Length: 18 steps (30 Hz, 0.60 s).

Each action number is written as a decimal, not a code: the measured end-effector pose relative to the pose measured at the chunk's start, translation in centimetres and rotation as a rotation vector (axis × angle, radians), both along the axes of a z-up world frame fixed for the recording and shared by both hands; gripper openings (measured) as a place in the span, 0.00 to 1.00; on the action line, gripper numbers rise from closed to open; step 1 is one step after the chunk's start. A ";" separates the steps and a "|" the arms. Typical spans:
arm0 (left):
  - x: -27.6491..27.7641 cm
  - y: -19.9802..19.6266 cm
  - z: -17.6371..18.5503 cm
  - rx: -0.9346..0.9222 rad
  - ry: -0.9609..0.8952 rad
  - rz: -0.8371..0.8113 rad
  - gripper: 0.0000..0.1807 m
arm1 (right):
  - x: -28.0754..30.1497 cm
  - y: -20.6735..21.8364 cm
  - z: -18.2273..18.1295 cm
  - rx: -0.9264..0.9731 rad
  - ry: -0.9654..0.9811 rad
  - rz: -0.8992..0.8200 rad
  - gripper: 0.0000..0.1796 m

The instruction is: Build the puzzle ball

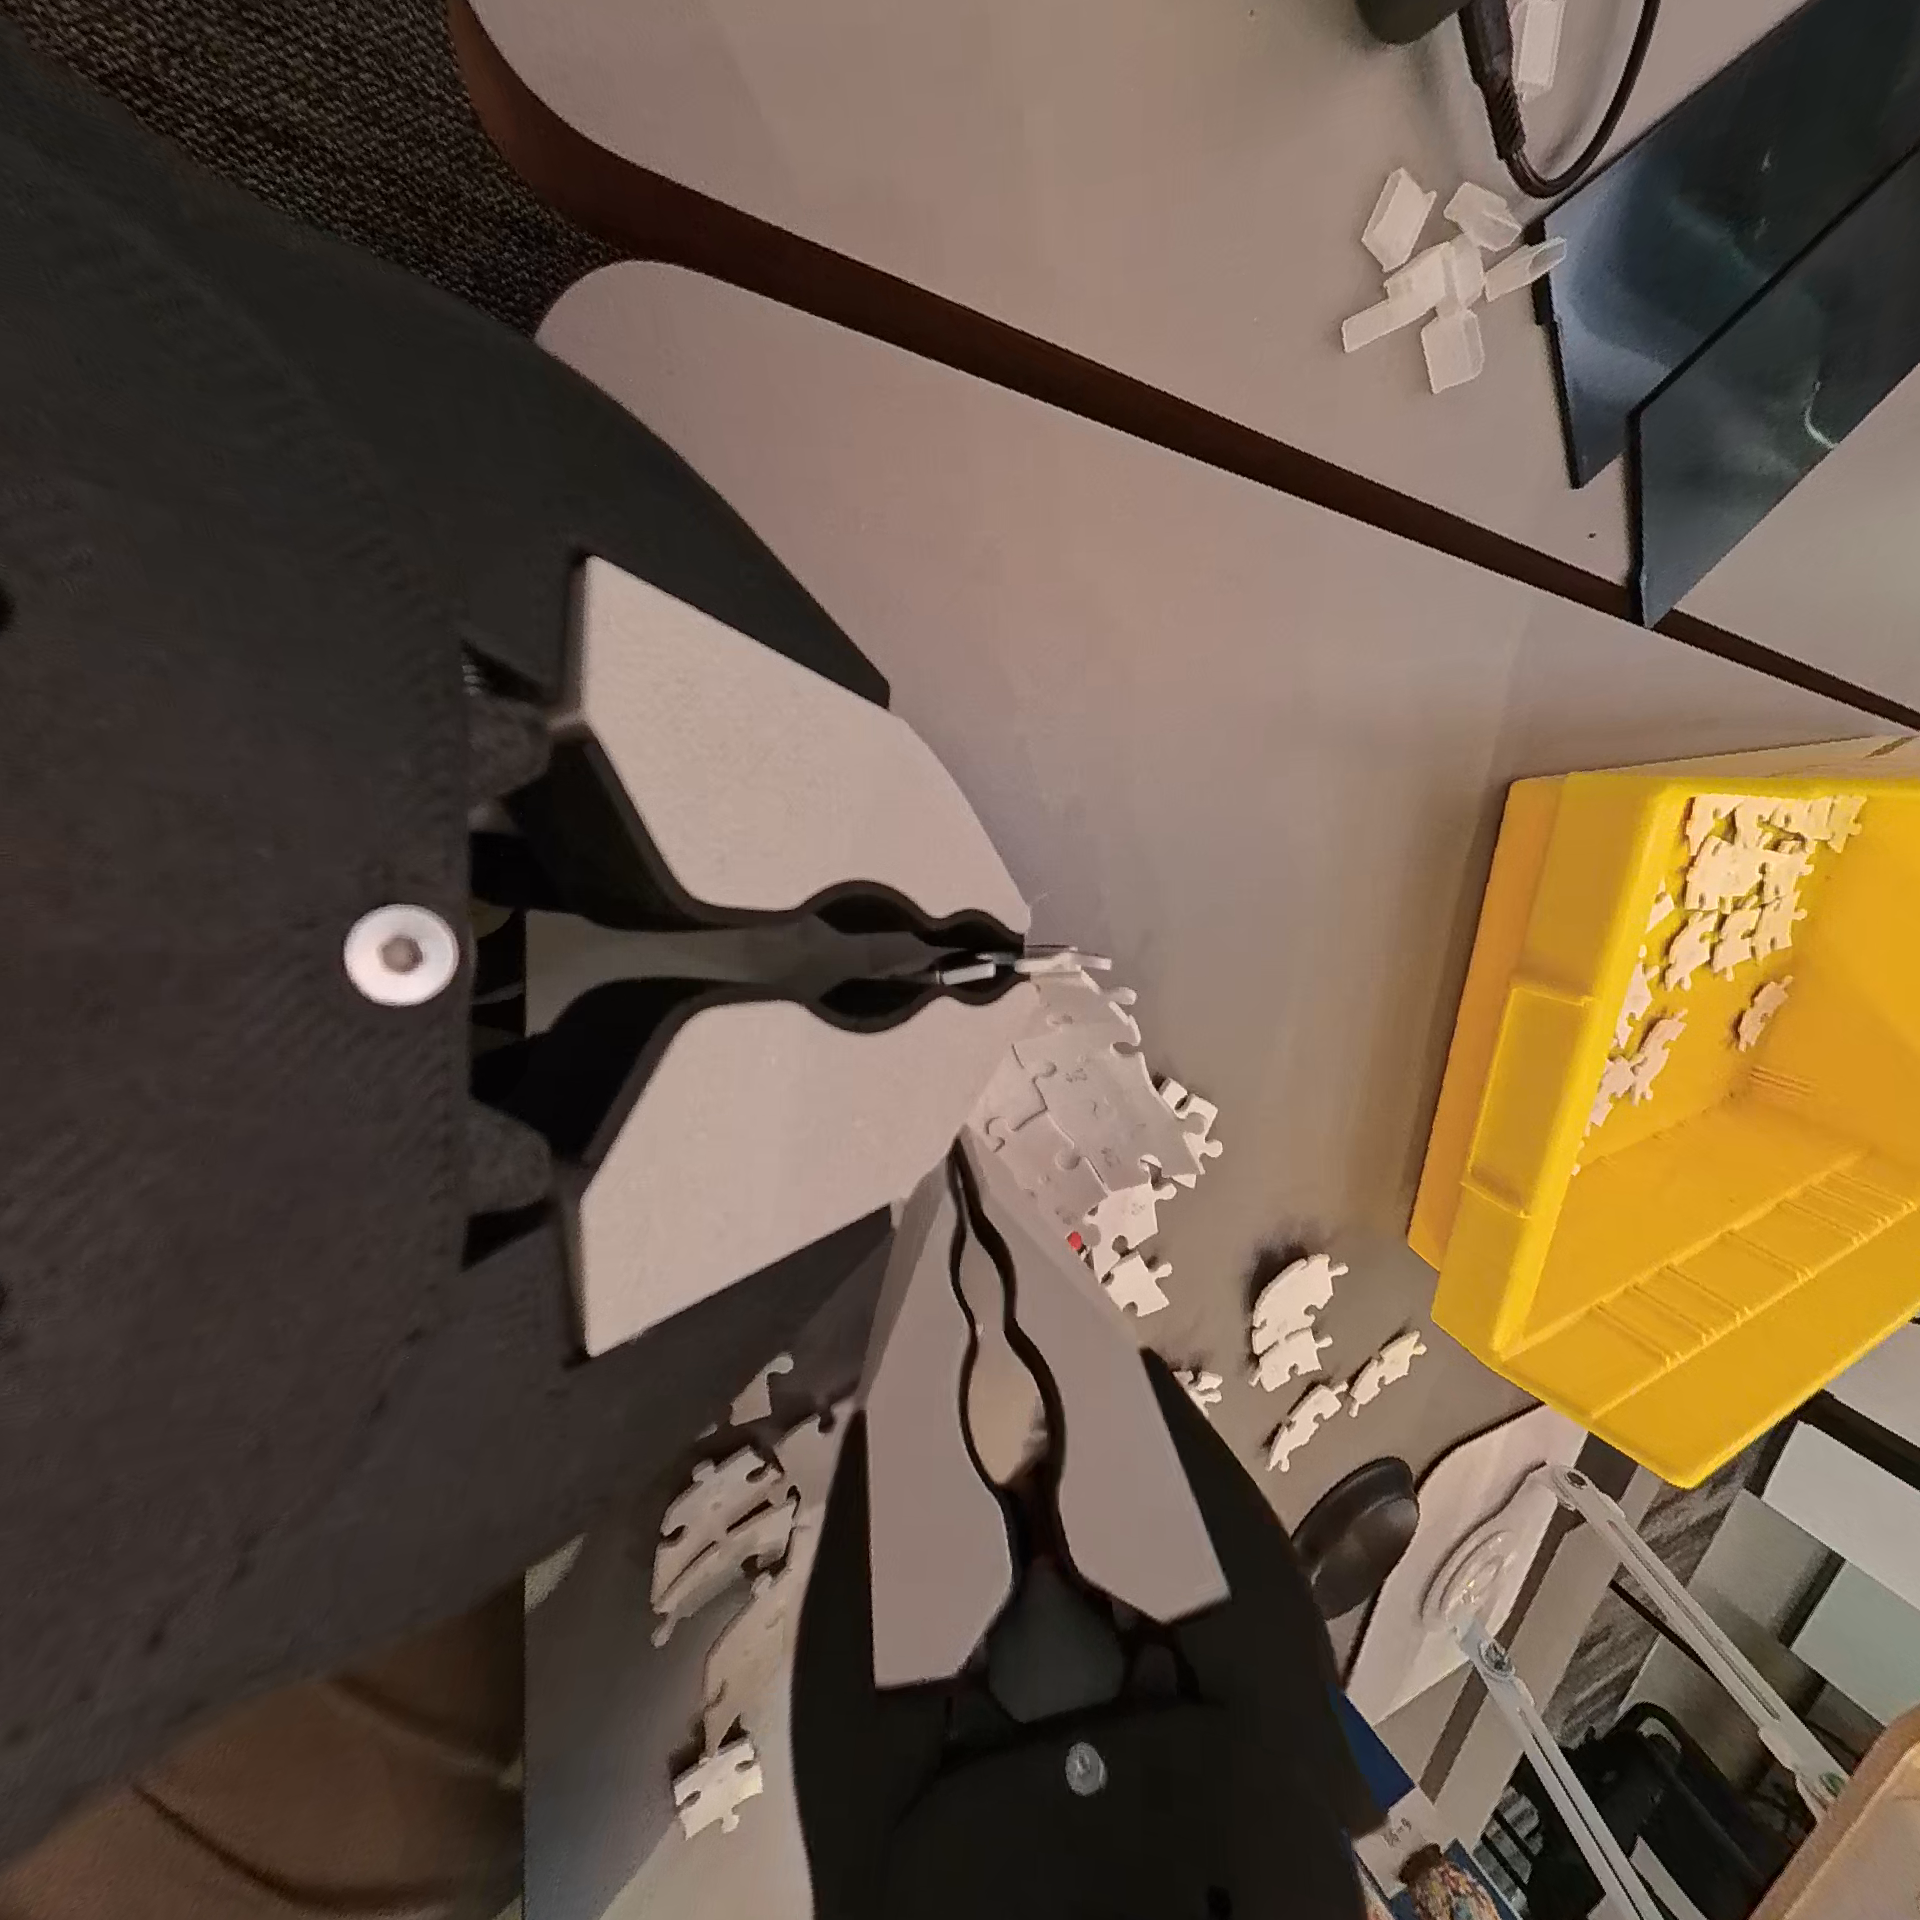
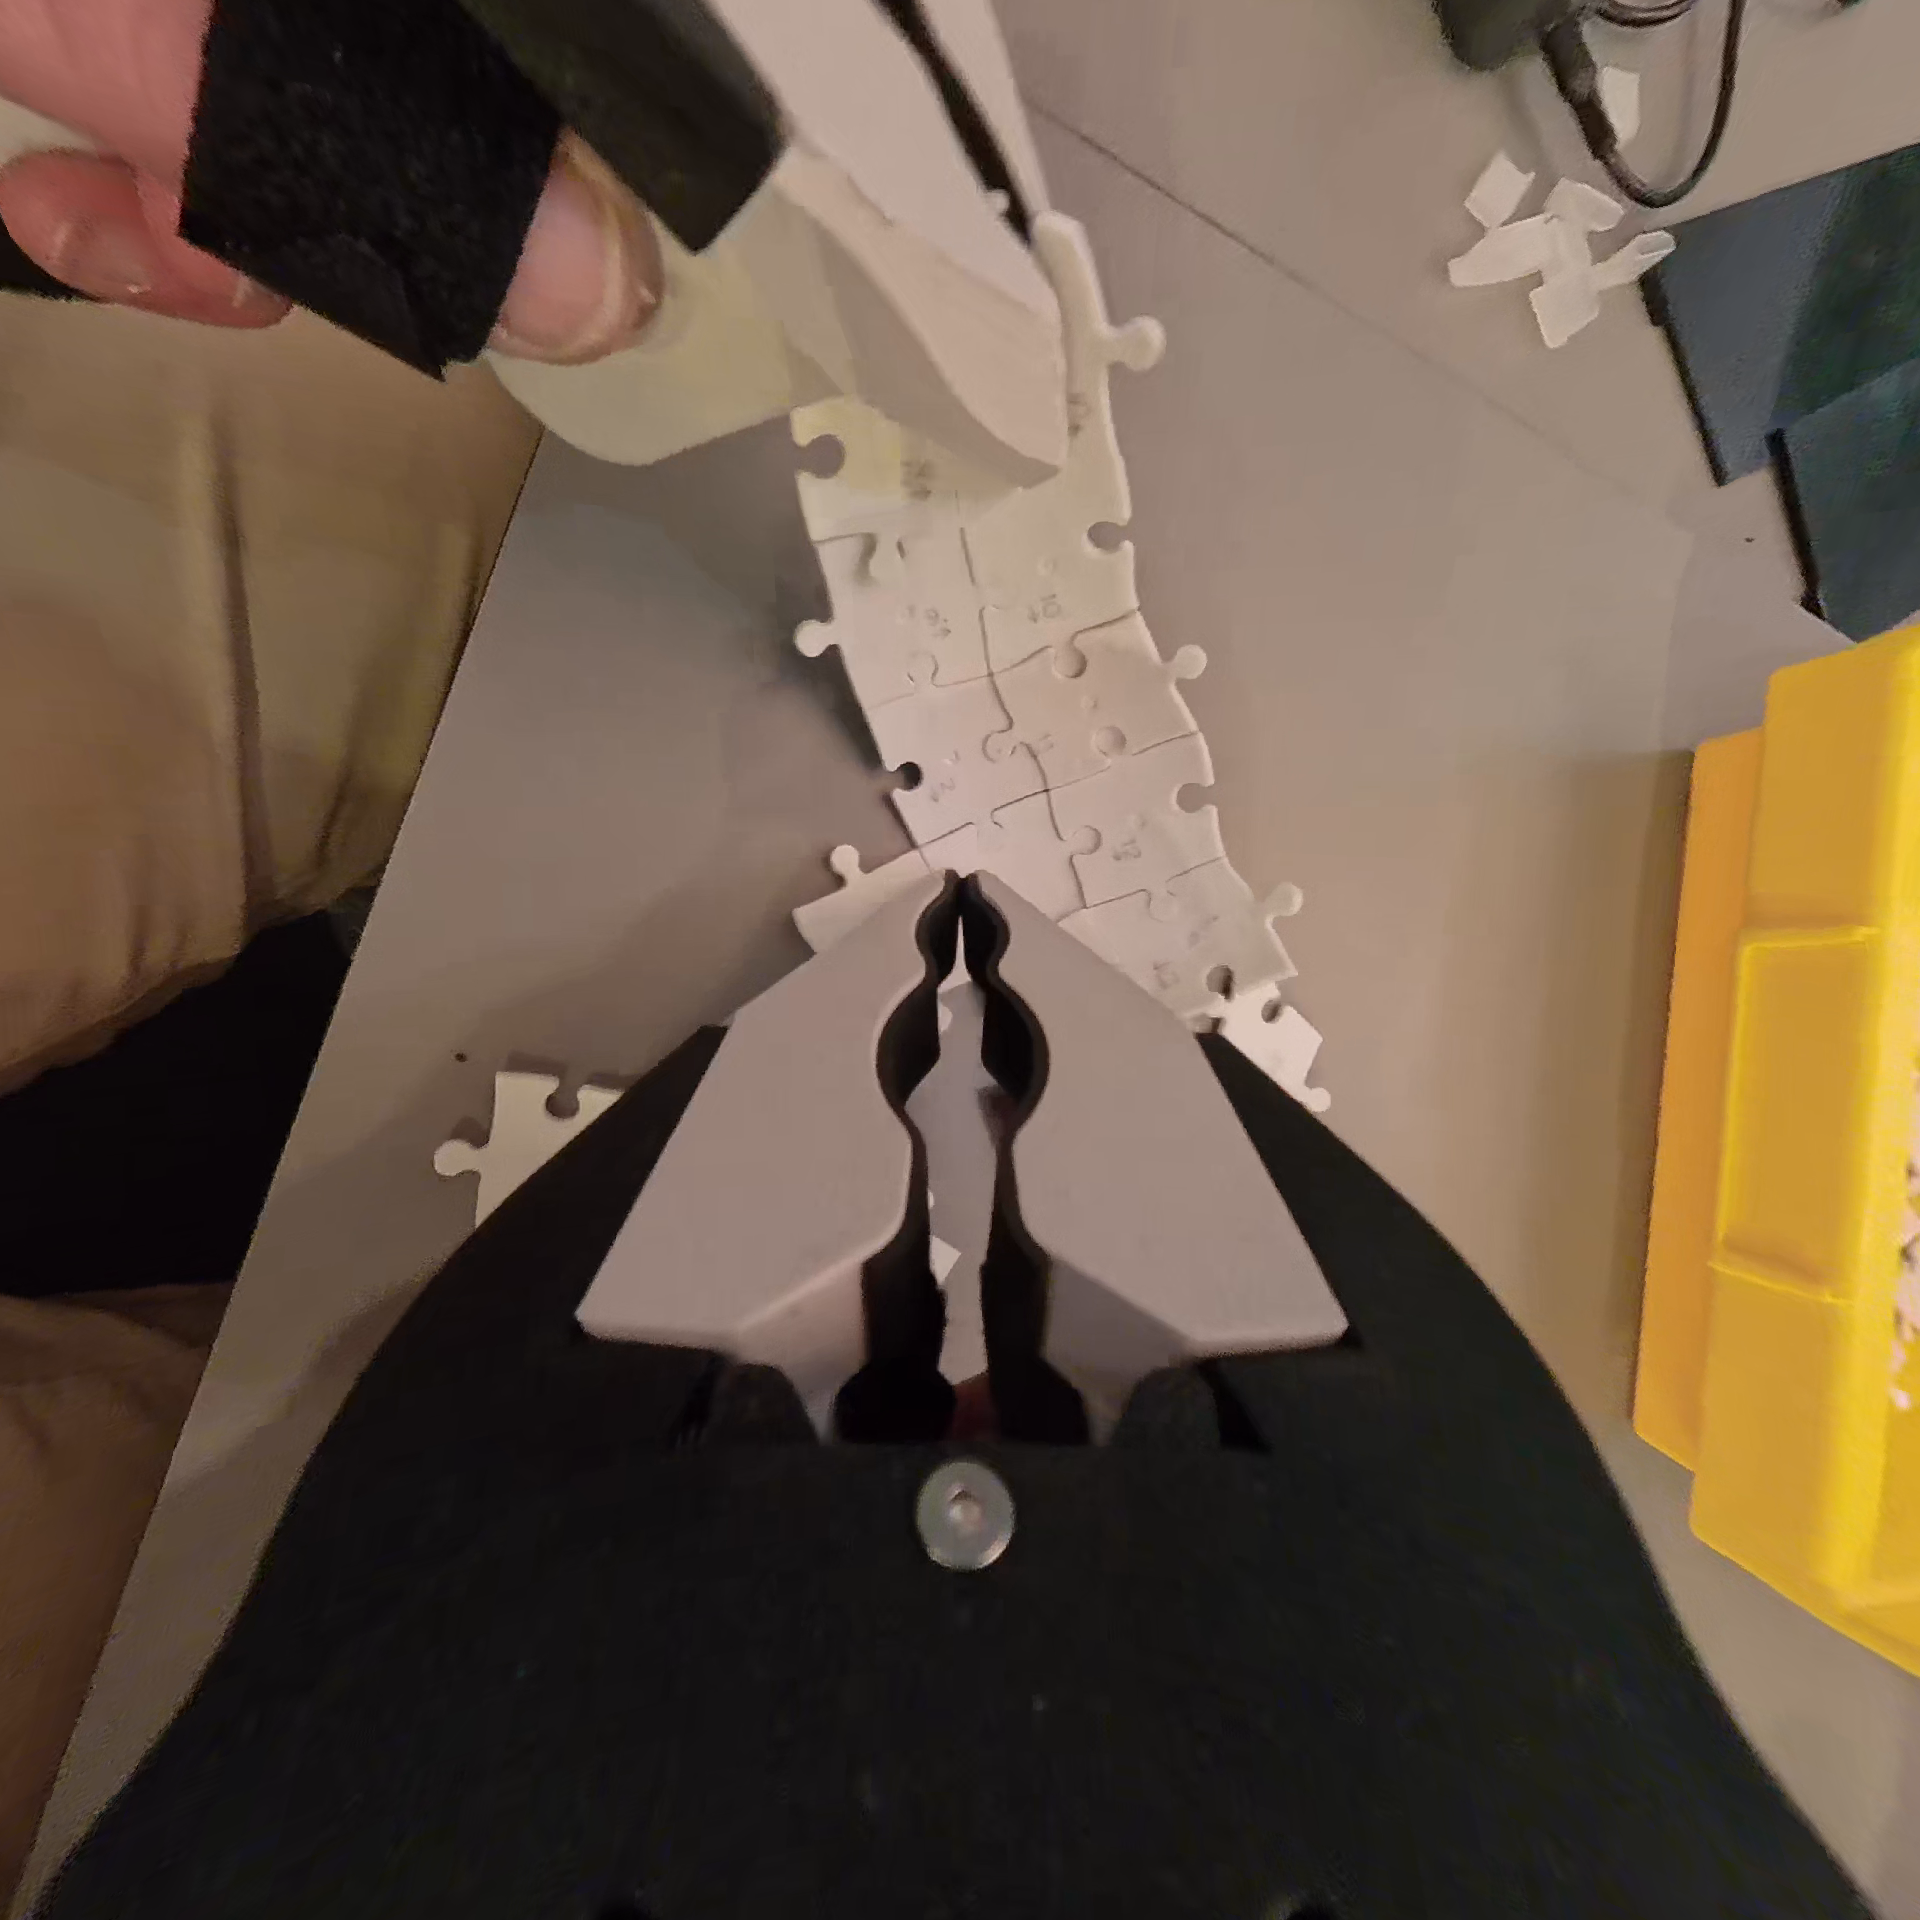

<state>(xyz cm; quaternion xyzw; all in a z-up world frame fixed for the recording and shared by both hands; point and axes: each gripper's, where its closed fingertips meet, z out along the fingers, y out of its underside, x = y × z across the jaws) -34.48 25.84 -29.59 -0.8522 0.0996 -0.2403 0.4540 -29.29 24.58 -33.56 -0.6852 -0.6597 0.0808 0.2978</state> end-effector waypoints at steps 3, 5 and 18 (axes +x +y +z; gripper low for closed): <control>0.0 0.0 0.0 -0.001 -0.001 0.002 0.02 | 0.9 0.4 1.1 -0.011 -0.001 -0.017 0.00; 0.0 0.0 -0.1 -0.001 -0.001 0.002 0.02 | 1.4 0.3 1.4 -0.028 -0.014 -0.012 0.00; 0.4 -0.1 0.1 0.001 -0.005 -0.003 0.02 | 1.6 -0.2 -0.5 -0.039 -0.087 -0.026 0.00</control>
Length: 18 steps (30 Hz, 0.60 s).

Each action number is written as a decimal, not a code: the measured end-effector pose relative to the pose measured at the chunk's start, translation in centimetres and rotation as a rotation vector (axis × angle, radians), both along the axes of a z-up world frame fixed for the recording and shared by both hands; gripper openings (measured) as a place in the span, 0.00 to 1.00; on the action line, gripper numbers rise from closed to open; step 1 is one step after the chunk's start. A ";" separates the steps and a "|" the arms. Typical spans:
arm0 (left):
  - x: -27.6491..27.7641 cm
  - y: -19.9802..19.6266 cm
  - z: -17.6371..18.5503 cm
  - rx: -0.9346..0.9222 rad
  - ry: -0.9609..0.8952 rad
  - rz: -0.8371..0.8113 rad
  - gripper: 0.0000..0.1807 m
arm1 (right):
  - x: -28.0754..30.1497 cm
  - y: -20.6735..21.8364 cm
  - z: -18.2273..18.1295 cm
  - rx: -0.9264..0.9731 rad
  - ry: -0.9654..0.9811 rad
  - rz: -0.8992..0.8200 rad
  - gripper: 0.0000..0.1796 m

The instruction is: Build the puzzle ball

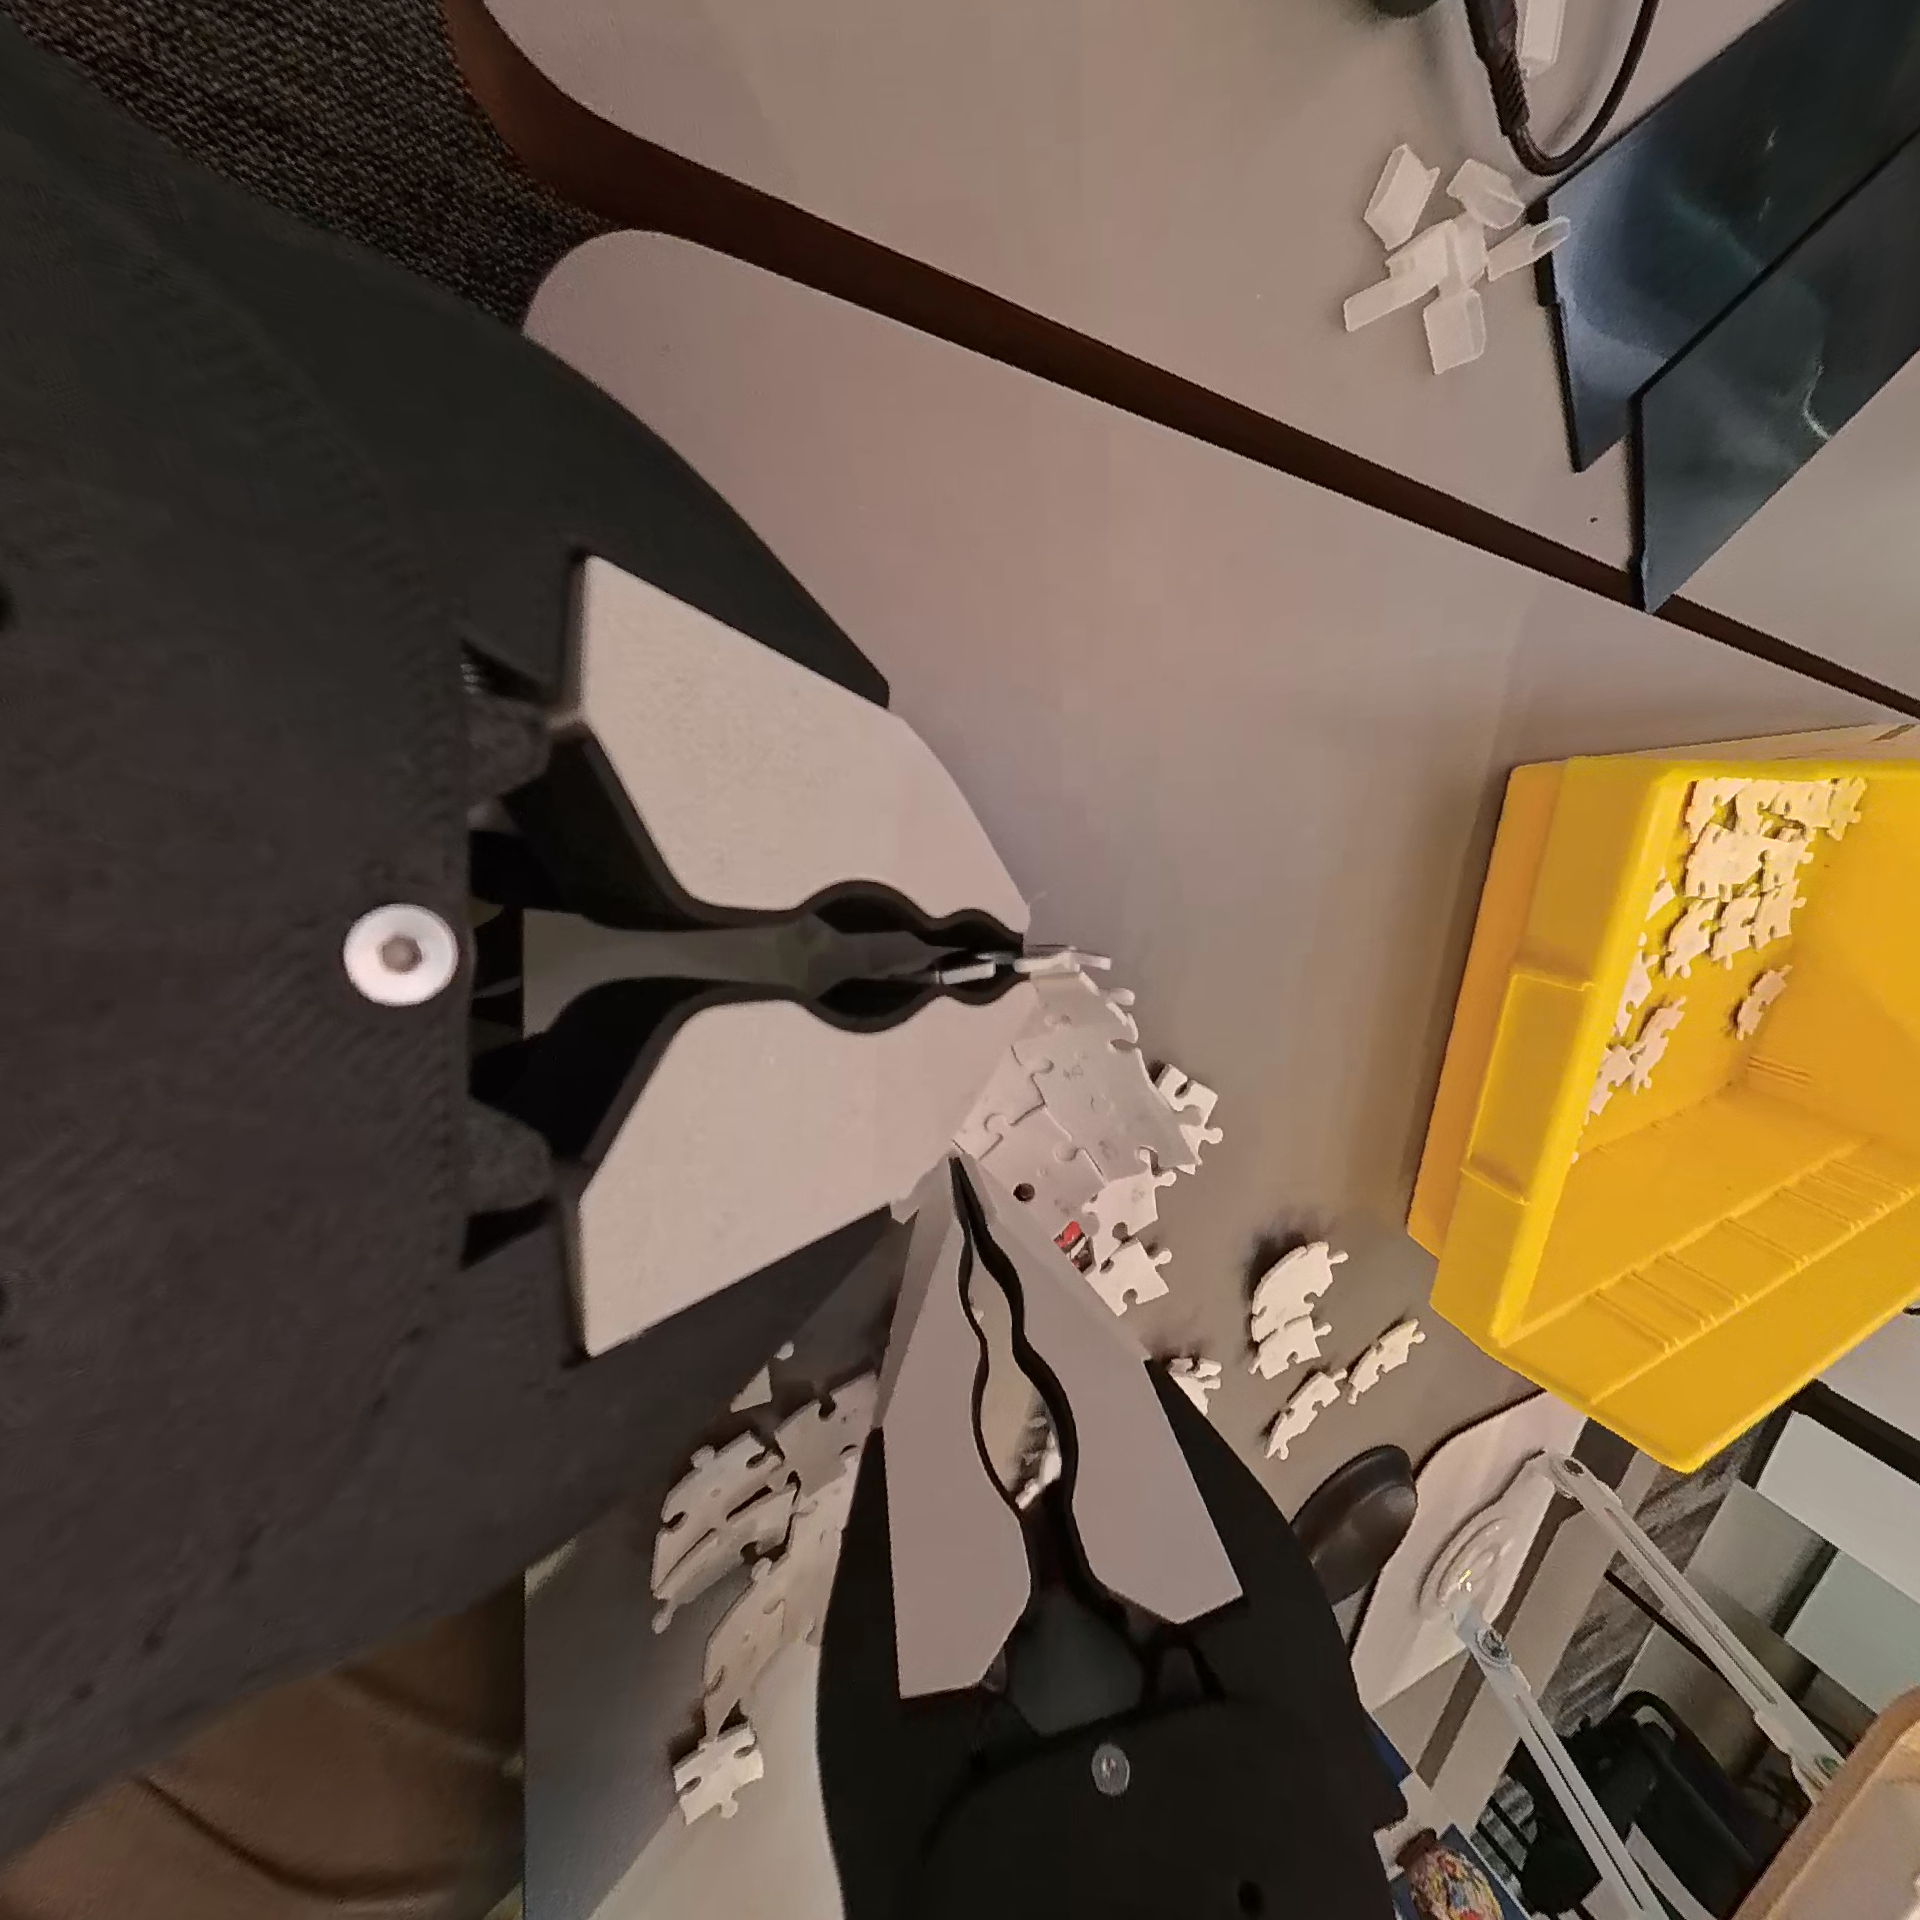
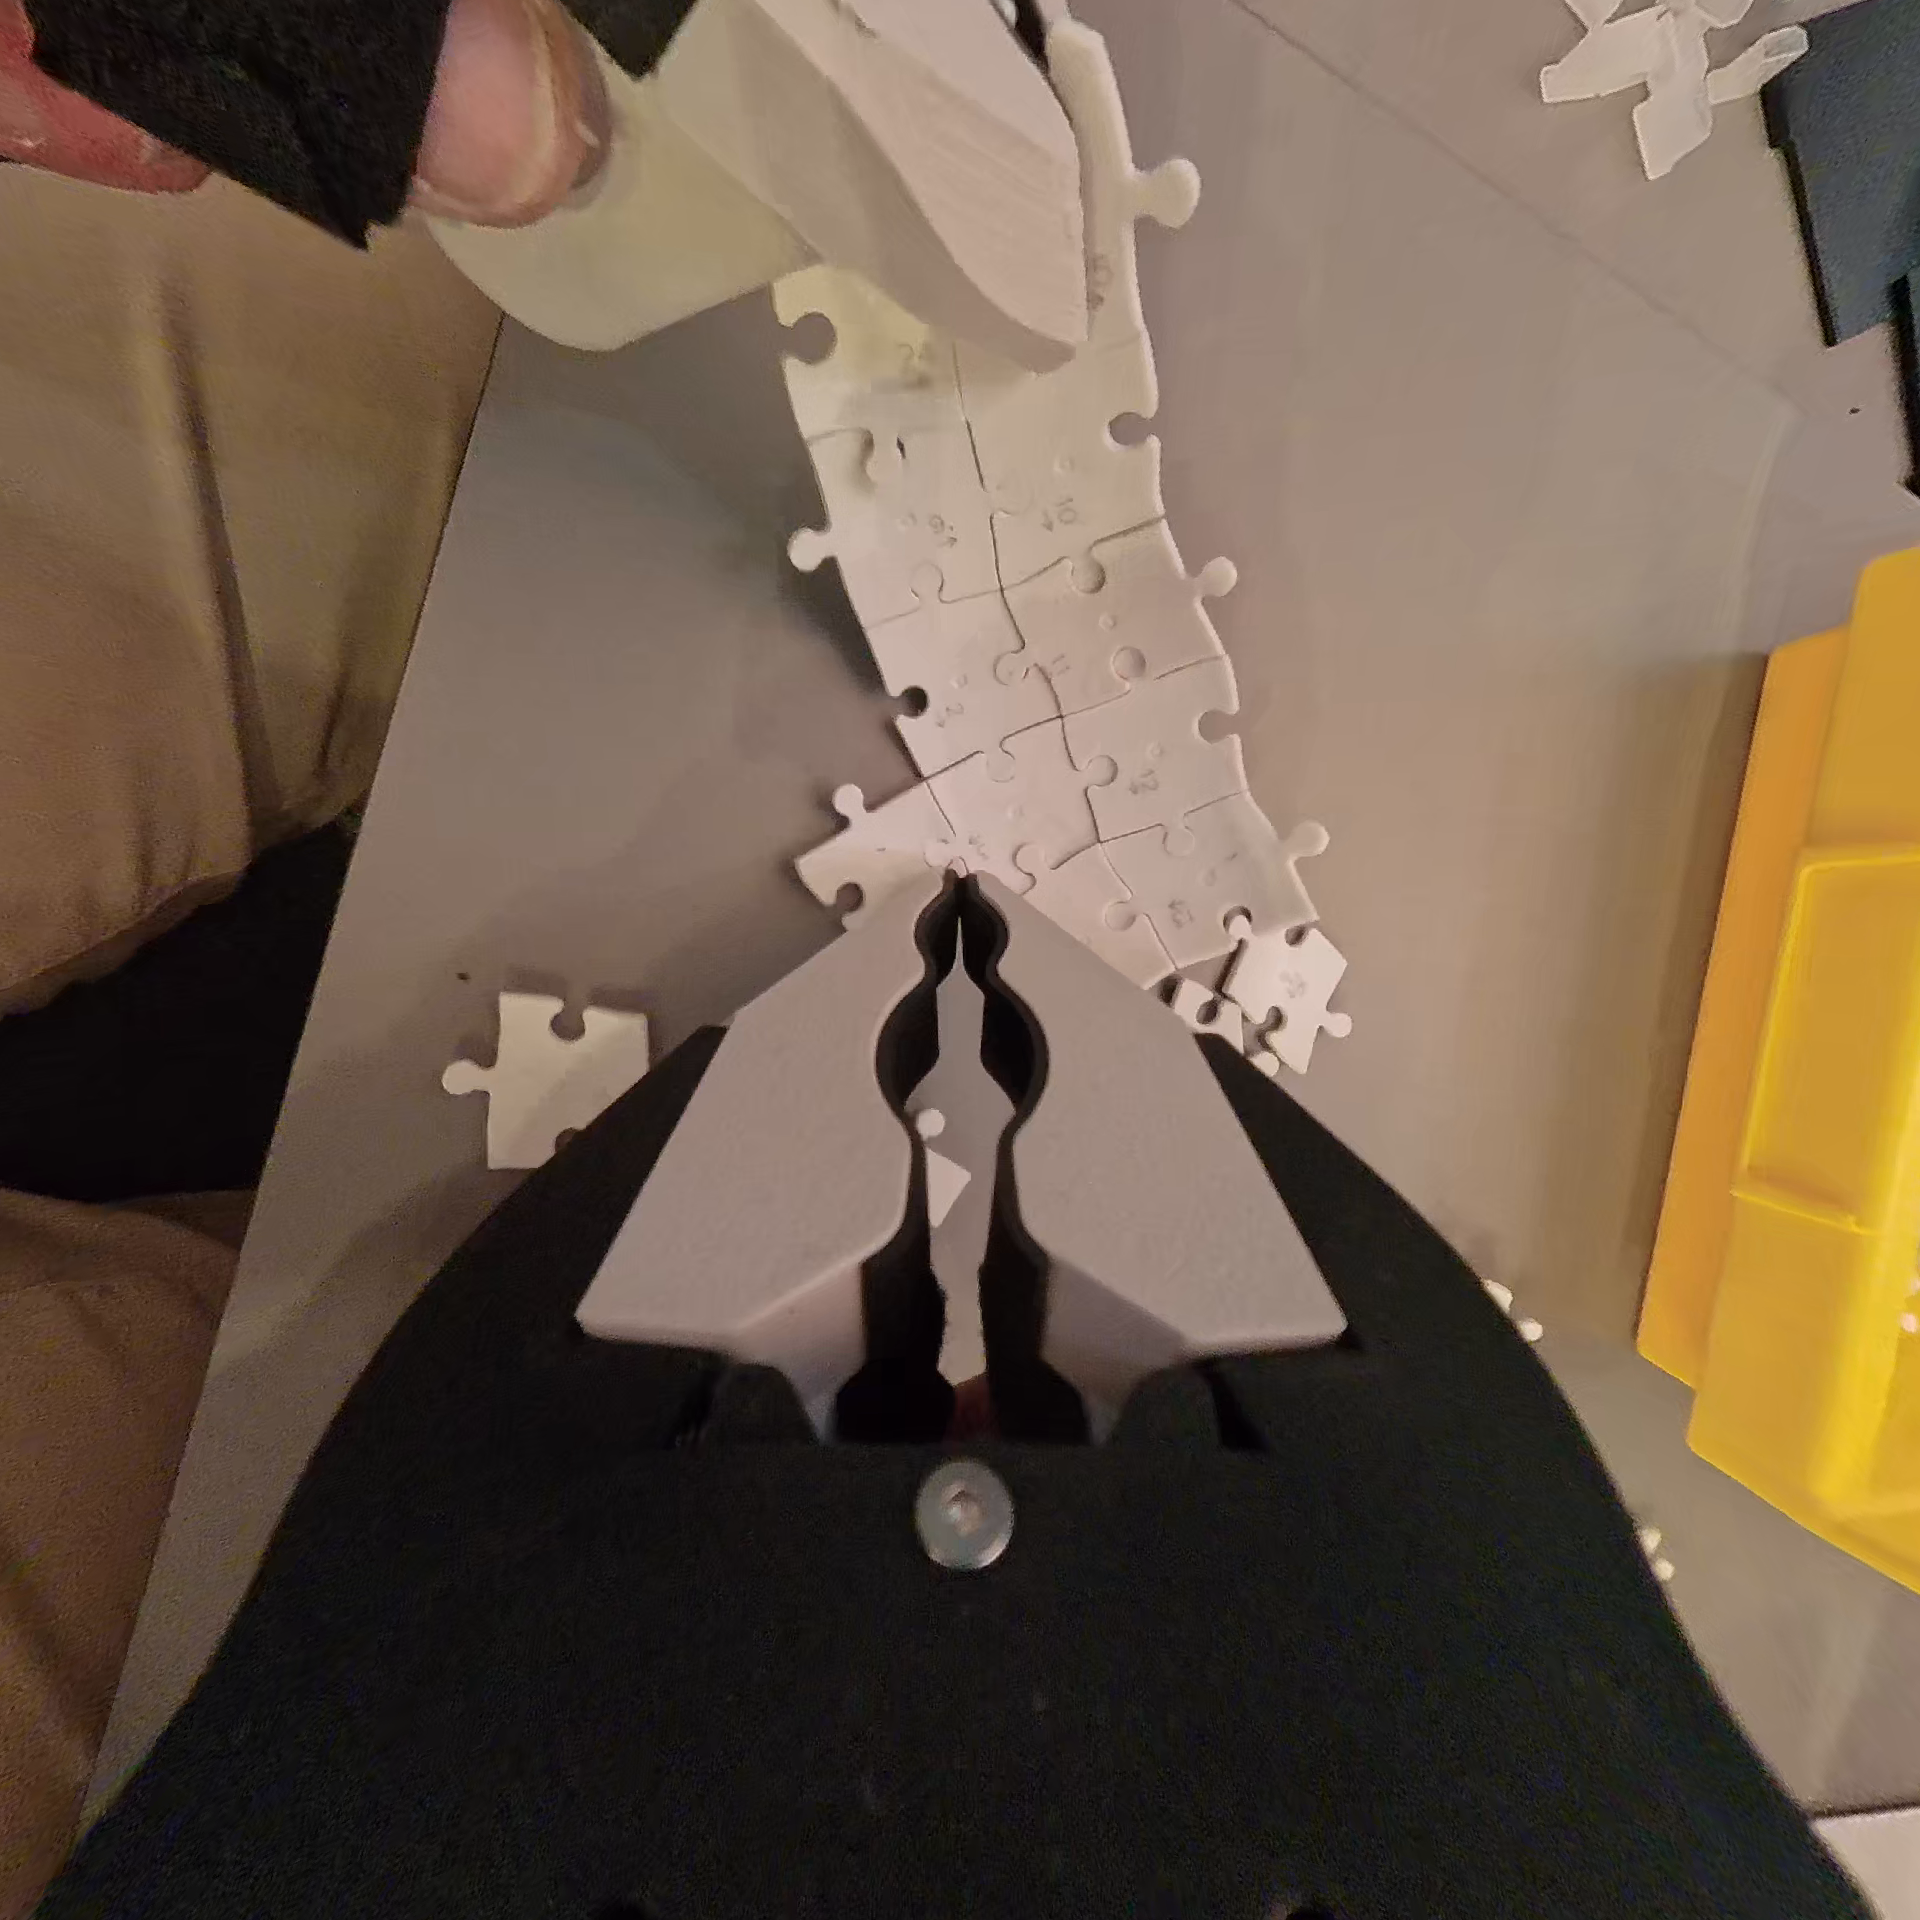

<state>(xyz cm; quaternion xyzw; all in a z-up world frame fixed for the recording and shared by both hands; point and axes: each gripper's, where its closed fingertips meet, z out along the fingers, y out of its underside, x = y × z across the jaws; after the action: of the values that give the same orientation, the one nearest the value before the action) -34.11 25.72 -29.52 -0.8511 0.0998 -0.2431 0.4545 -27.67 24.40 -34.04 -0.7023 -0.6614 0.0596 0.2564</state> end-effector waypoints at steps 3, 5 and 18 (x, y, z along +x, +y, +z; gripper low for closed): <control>0.1 -0.1 0.0 0.002 0.005 -0.001 0.02 | -0.6 -0.2 0.1 0.008 0.005 0.004 0.00; 0.3 -0.1 0.0 0.003 0.006 -0.002 0.02 | -0.7 -0.3 0.0 0.004 0.006 0.002 0.00; 0.4 -0.2 0.1 0.009 0.015 0.003 0.02 | -0.5 0.2 1.3 -0.127 0.132 -0.131 0.00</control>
<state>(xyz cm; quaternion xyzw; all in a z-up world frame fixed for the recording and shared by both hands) -33.75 25.47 -29.45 -0.8511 0.1030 -0.2357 0.4577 -28.21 24.64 -32.78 -0.7535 -0.5905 0.1308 0.2578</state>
